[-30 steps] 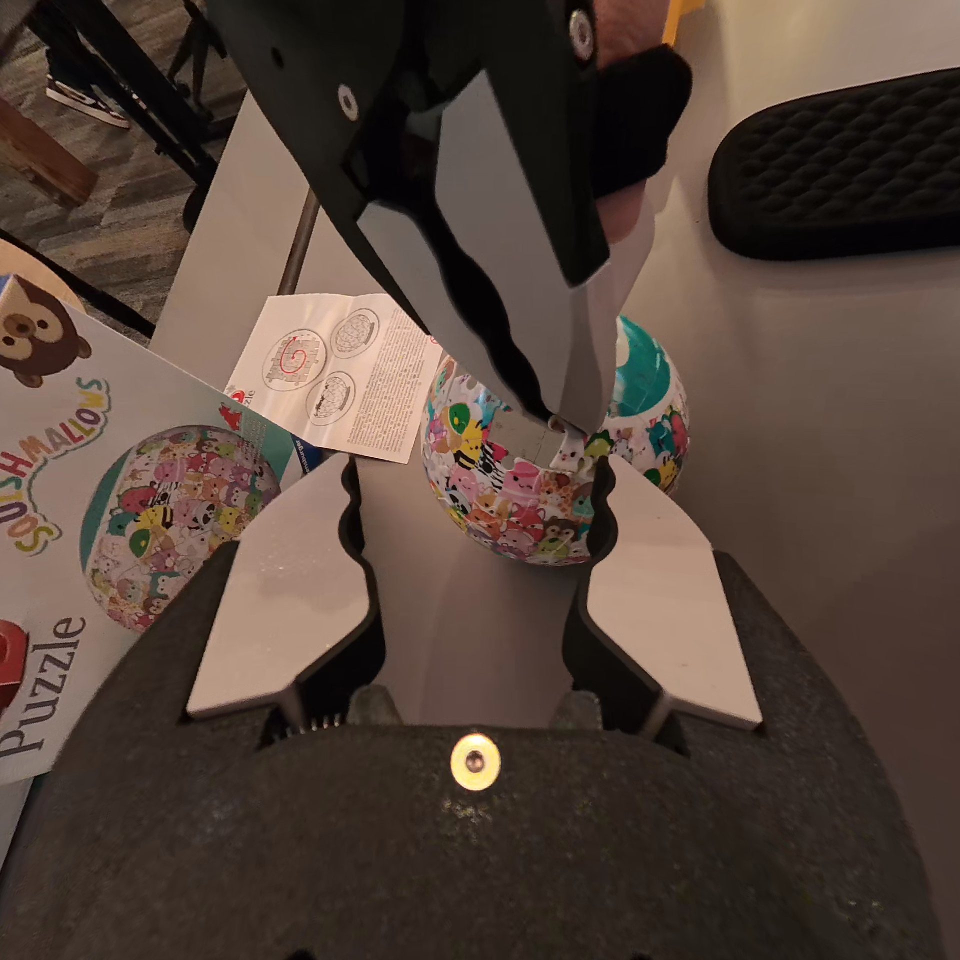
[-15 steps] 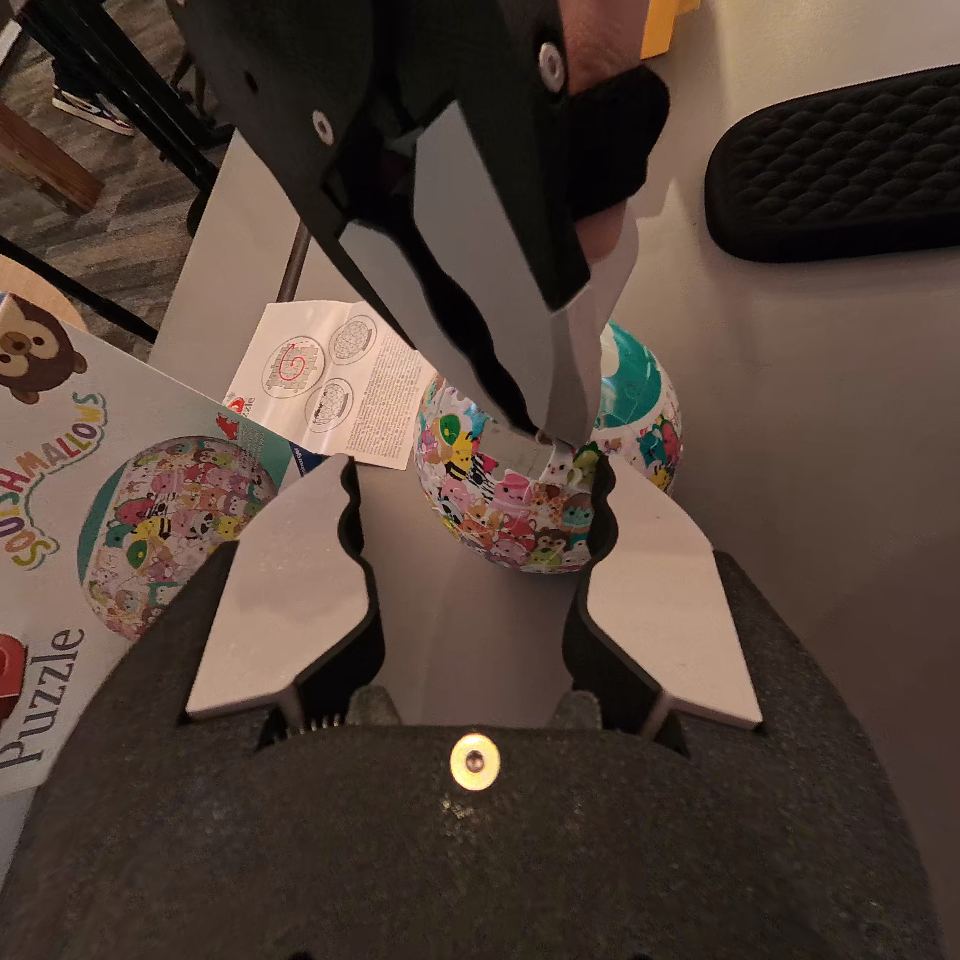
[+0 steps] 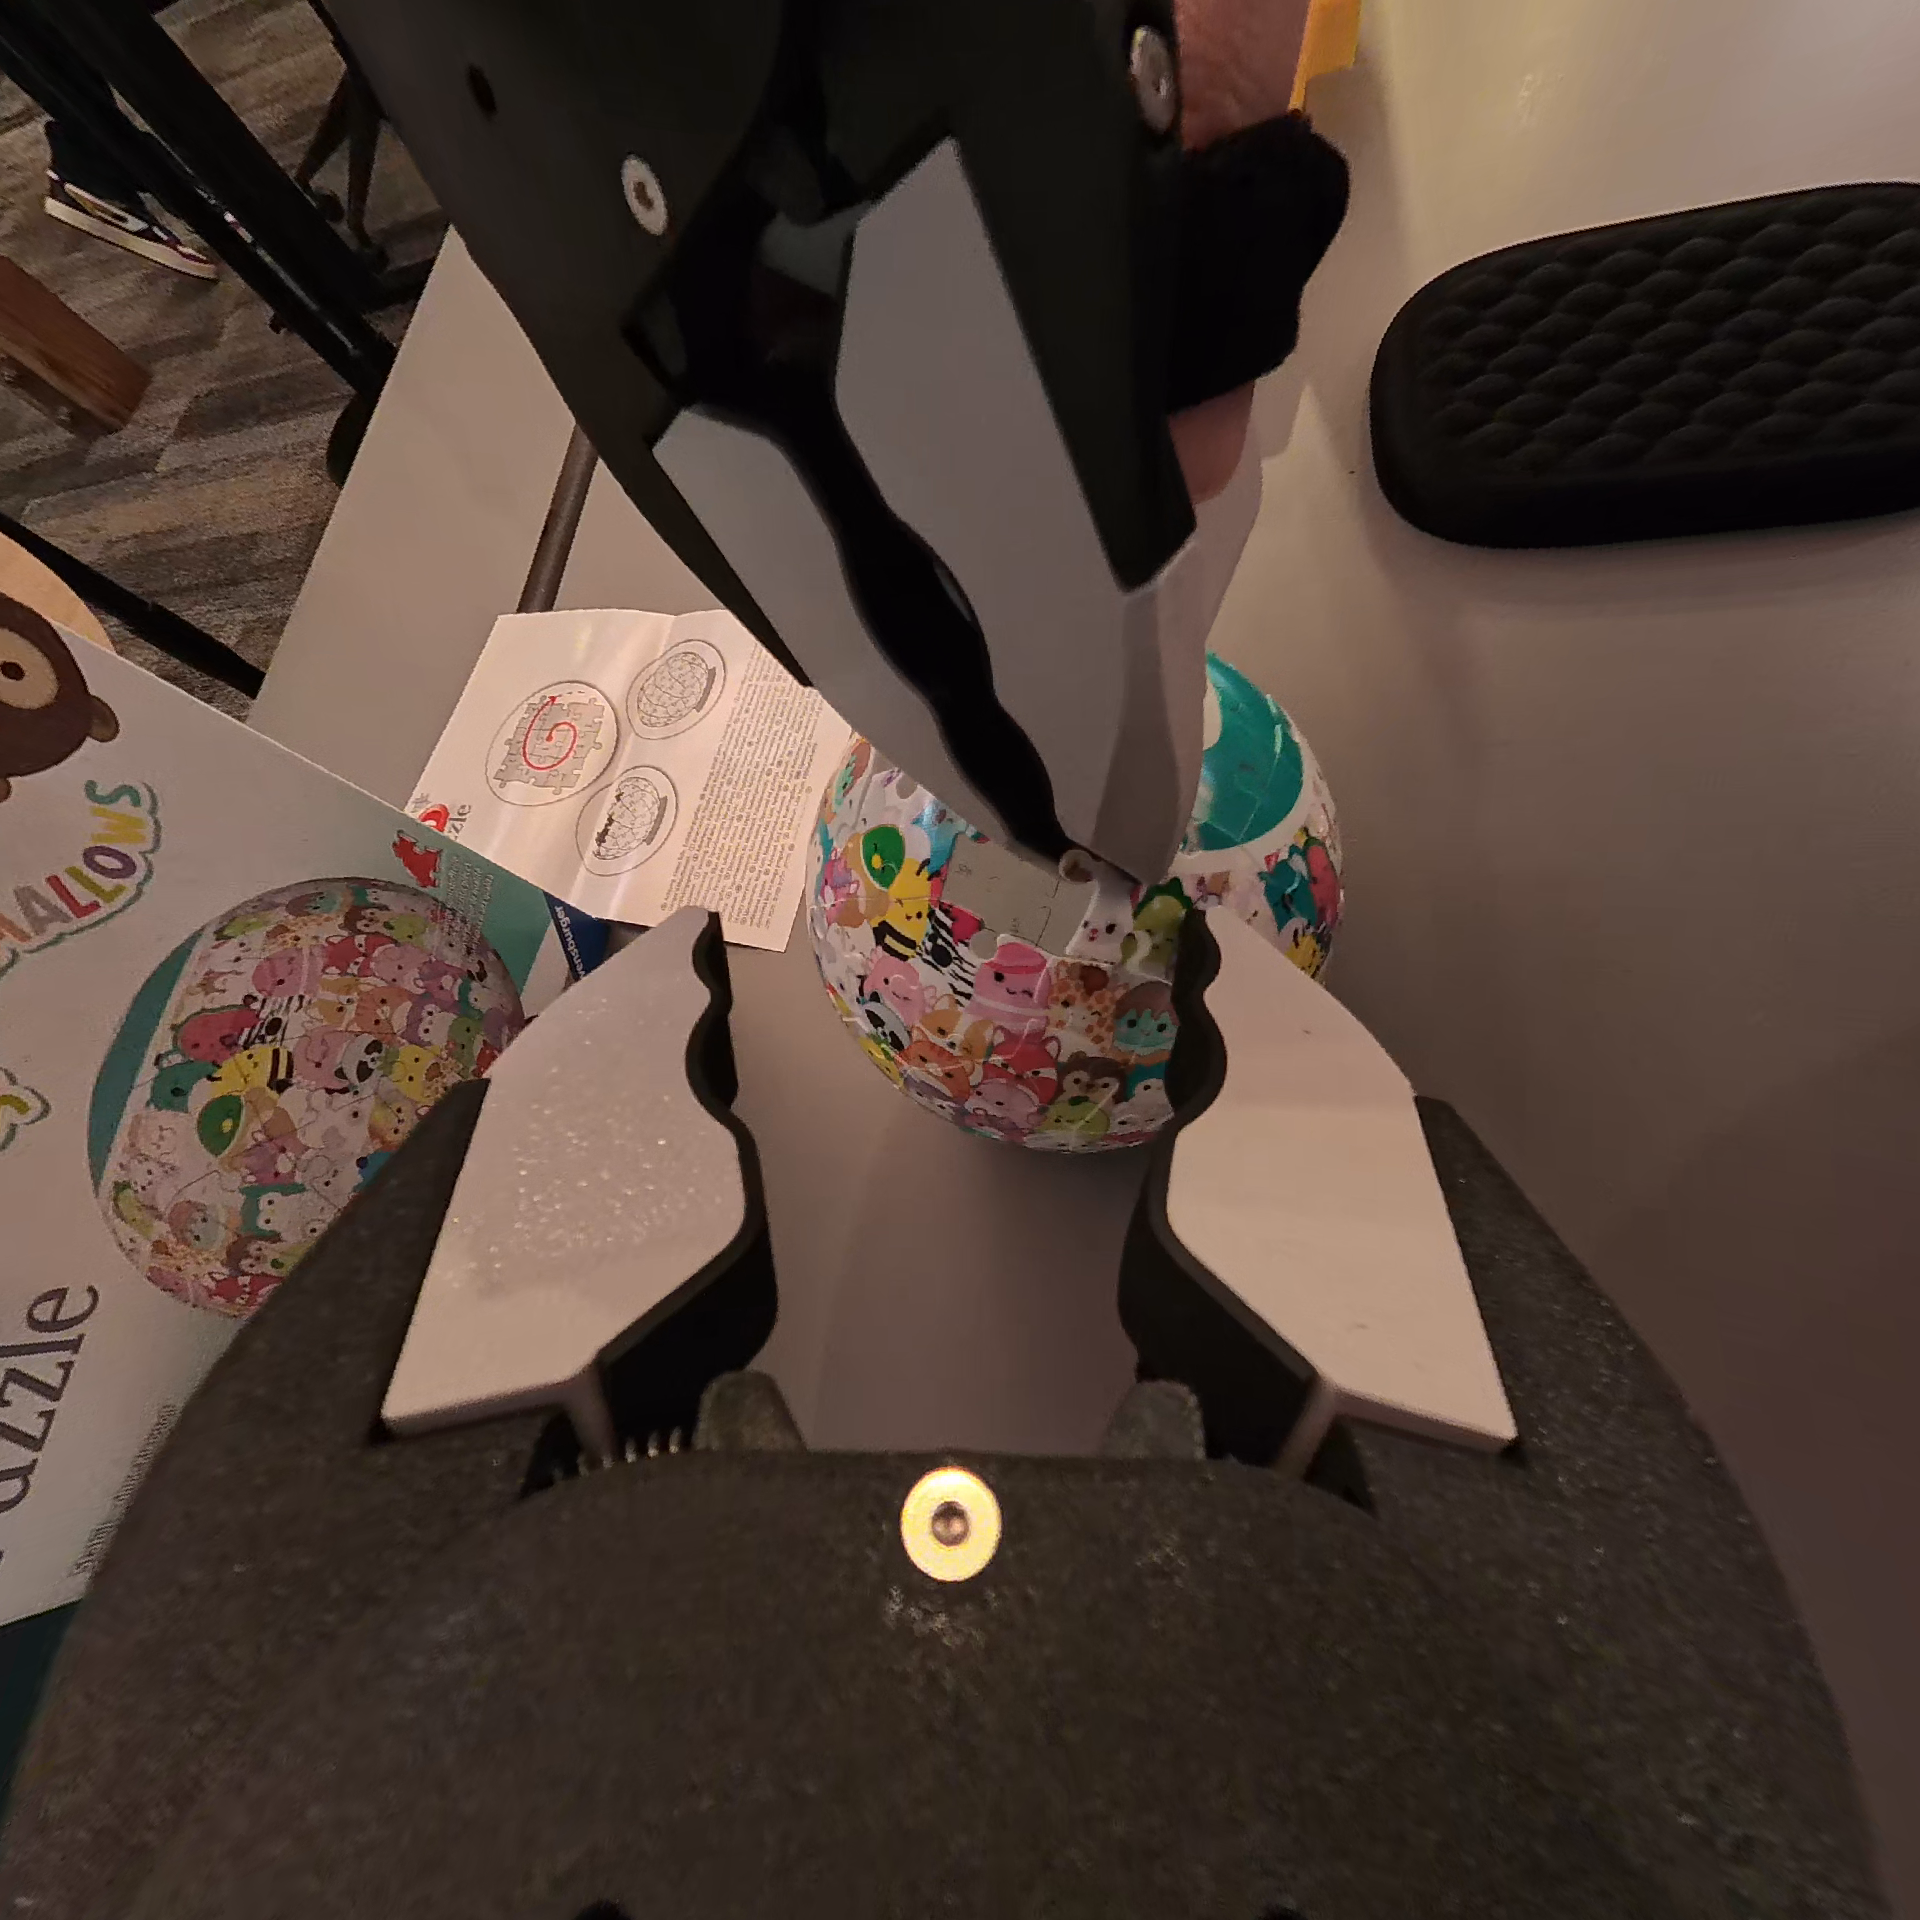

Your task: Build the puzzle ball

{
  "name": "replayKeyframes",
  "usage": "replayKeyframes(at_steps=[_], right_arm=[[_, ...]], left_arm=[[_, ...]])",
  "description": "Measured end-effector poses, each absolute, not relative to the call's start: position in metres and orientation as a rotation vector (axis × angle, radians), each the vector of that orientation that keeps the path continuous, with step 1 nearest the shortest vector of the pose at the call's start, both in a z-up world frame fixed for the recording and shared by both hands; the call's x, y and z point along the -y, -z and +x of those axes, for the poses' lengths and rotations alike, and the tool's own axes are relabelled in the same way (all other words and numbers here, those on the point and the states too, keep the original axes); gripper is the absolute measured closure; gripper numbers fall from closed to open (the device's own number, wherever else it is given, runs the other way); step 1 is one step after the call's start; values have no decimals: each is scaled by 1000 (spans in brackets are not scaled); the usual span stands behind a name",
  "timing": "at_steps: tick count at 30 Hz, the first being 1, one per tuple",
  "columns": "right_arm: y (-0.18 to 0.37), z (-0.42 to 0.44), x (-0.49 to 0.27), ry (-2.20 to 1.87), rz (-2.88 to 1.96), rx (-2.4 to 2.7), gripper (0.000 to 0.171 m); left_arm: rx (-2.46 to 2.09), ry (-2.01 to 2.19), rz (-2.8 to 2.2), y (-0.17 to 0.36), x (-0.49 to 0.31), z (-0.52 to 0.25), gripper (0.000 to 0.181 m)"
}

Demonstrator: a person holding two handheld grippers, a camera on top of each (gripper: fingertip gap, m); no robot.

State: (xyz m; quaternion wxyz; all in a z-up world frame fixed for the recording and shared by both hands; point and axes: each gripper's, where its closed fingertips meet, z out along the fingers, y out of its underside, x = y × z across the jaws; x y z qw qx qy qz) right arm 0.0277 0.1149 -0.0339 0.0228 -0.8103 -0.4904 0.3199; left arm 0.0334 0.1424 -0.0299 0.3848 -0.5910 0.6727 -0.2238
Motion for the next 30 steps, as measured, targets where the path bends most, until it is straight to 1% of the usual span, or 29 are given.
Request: replayKeyframes(at_steps=[12, 13, 19, 30], right_arm=[[35, 33, -113, -969, -2545, 1508, 158], [35, 33, -113, -976, -2547, 1504, 155], [36, 35, -110, -996, -2570, 1486, 157], [27, 40, -111, -985, -2564, 1443, 152]], left_arm=[[-1715, 569, -1505, 31, -142, 34, 100], [-1715, 569, -1505, 31, -142, 34, 100], [-1717, 567, -1504, 31, -141, 35, 100], [-1718, 561, -1502, 31, -141, 35, 101]])
